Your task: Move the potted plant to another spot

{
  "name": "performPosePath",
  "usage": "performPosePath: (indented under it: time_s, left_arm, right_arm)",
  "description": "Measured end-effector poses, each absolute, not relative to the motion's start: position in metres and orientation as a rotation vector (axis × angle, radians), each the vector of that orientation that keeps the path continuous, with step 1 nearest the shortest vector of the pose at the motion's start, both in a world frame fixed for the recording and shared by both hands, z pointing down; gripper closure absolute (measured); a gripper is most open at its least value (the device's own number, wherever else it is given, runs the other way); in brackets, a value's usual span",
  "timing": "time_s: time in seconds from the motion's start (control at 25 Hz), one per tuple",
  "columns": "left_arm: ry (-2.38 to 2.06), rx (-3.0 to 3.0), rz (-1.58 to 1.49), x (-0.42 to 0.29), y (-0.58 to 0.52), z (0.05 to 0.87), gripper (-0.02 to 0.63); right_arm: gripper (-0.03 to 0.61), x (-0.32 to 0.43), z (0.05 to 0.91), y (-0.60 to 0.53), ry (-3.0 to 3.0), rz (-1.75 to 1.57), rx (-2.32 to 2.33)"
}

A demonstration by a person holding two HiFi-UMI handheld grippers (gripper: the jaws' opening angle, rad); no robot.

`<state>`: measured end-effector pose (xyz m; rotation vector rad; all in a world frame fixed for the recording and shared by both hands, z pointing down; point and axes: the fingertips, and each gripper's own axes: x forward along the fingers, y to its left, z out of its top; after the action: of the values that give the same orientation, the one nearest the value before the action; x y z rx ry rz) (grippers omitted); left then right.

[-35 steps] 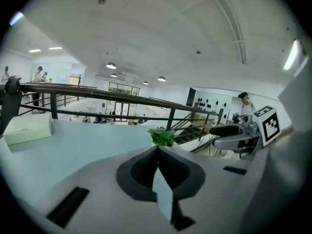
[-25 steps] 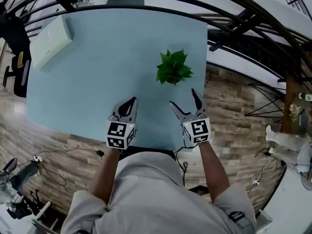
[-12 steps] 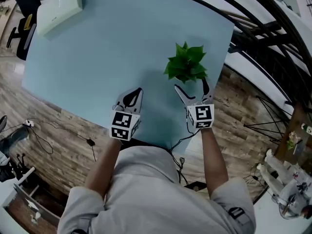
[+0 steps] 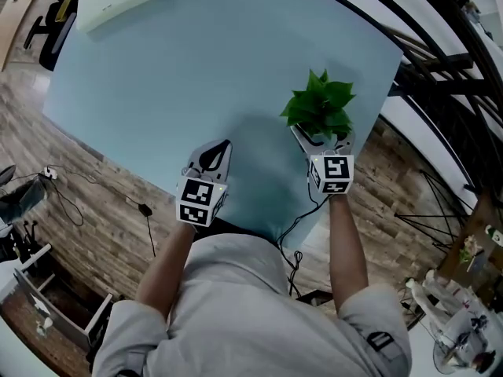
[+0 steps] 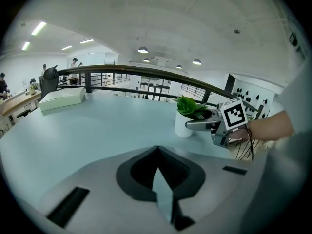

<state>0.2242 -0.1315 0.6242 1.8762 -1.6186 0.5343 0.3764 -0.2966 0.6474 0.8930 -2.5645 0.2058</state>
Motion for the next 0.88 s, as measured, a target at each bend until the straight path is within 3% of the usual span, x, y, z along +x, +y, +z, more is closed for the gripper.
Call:
performPosePath:
  time_s: [0.88]
  left_arm:
    - [-1.655, 1.942, 0.495, 0.223, -0.124, 0.595, 0.601]
  right_arm:
    - [0.067, 0.385, 0.615, -0.285, -2.579, 0.202, 1.005]
